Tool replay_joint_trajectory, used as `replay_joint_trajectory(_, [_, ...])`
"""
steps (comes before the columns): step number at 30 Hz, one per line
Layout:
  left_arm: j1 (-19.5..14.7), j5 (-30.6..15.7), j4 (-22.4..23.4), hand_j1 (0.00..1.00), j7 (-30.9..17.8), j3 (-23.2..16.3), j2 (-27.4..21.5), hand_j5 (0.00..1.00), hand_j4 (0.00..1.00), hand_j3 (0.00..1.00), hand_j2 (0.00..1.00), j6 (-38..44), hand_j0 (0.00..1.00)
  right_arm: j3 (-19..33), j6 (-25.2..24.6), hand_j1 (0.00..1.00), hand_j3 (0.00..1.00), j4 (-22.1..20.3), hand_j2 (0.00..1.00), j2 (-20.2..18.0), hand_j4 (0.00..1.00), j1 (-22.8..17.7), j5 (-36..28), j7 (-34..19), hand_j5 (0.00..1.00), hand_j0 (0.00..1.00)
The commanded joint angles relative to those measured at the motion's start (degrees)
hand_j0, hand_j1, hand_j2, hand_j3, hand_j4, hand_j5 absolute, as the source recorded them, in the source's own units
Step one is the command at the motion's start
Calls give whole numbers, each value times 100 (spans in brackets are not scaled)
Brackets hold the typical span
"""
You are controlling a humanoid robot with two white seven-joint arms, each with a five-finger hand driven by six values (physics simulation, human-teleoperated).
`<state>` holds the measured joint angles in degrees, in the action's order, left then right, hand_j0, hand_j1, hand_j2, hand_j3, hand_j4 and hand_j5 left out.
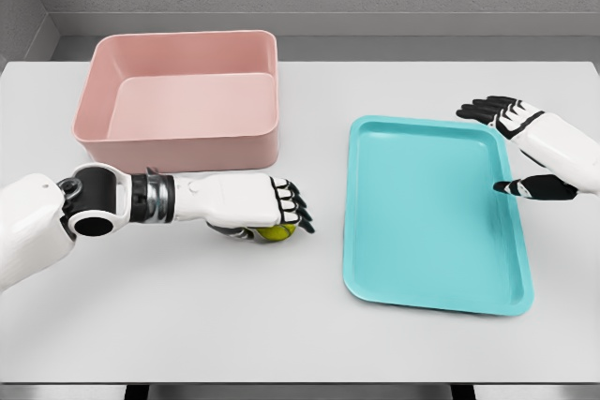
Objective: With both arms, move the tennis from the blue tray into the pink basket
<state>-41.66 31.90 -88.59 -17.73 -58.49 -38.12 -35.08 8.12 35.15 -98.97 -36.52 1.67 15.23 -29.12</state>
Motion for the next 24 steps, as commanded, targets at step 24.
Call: replay_joint_trajectory(24, [-220, -114, -44, 56, -292, -39, -20, 56, 56, 56, 56, 8, 56, 32, -15, 100, 100, 1, 100, -13, 100, -35, -73, 3, 100, 100])
